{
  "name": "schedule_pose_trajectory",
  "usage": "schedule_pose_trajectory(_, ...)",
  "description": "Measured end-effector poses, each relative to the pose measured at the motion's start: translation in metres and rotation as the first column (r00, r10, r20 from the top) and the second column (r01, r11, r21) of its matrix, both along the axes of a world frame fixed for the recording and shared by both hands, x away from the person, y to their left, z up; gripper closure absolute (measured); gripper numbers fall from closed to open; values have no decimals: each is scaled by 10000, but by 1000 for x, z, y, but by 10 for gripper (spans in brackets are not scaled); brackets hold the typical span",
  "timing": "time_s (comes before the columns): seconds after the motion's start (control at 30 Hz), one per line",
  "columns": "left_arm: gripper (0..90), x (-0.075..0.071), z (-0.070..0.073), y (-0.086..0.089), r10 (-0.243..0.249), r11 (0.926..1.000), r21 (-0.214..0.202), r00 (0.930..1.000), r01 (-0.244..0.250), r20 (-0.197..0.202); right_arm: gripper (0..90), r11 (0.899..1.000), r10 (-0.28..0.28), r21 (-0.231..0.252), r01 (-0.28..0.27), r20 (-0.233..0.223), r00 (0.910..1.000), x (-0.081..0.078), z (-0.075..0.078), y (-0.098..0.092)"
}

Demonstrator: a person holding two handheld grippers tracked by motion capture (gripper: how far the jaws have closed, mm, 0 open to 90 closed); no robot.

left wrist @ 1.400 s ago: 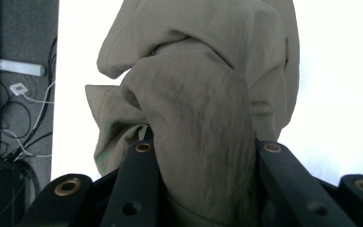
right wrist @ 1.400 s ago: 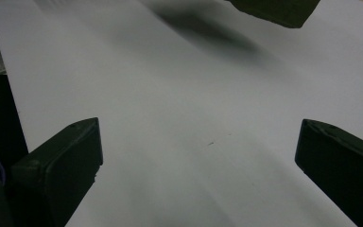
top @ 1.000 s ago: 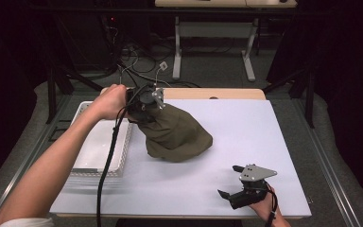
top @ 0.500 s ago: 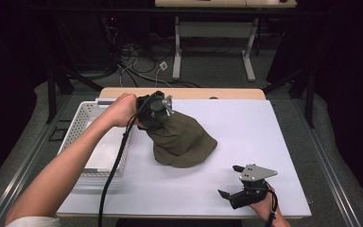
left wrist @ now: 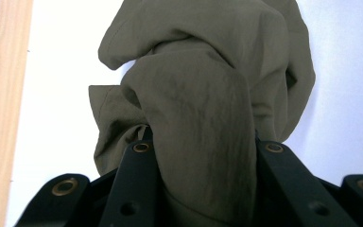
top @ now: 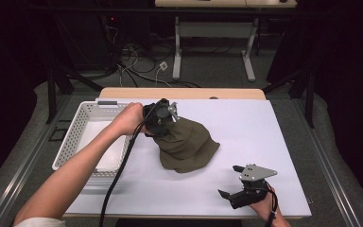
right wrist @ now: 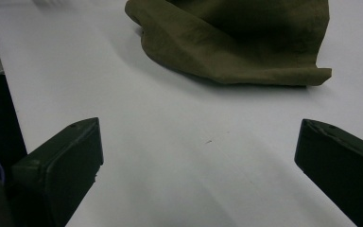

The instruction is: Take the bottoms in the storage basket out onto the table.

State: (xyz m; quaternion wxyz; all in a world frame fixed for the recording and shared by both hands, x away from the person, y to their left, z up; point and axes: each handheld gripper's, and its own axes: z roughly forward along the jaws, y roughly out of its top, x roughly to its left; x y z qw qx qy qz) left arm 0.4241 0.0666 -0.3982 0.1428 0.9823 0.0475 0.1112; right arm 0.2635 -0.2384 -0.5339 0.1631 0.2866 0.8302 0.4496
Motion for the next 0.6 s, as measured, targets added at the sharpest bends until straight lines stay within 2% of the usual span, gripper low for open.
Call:
schedule_pose_trajectory(0.17,716,-1,-7,1,331,9991,-259,9994,-329,54,12,10000,11,-19,-11,-4,10000,0,0,0)
schedule_pose_trajectory(0.27,715,-2,-11,3,686,9961,-552,9976,-685,-6,12,10000,8,-16,-8,-19,10000,0,0,0)
schedule_pose_trajectory(0.47,709,-7,-20,6,1020,9892,-1056,9948,-1015,-2,12,10000,7,-45,-8,-51,10000,0,0,1)
schedule_pose_trajectory(0.6,699,-10,-26,7,1269,9812,-1463,9919,-1258,-14,12,10000,-14,-59,13,-47,10000,0,0,1)
